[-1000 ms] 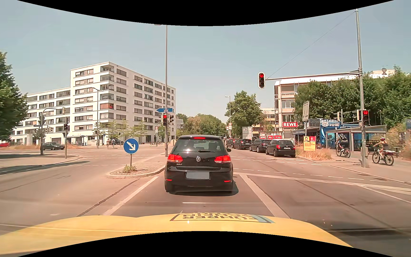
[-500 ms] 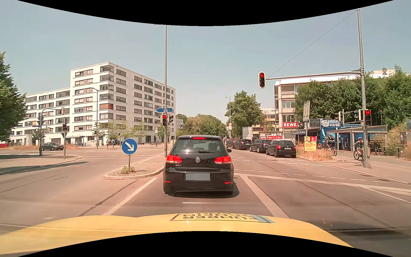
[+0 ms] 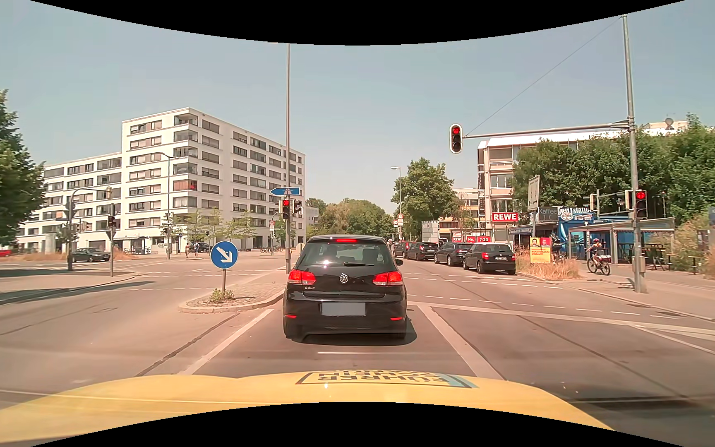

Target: Follow the waypoints while adhering to traffic rules and regulations

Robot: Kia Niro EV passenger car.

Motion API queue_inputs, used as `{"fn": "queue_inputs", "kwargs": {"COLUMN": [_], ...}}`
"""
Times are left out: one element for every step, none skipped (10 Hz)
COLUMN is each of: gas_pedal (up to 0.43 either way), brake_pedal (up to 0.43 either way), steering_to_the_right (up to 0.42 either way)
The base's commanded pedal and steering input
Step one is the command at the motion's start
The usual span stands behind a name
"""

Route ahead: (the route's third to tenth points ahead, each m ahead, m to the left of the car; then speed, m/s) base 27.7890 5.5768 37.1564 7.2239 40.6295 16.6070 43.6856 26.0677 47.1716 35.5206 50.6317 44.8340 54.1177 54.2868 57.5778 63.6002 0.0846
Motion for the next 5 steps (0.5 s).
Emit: {"fn": "queue_inputs", "kwargs": {"gas_pedal": [0.000, 0.000, 0.000, 0.000, 0.000], "brake_pedal": [0.159, 0.159, 0.165, 0.171, 0.171], "steering_to_the_right": [0.003, 0.002, 0.003, 0.003, 0.003]}}
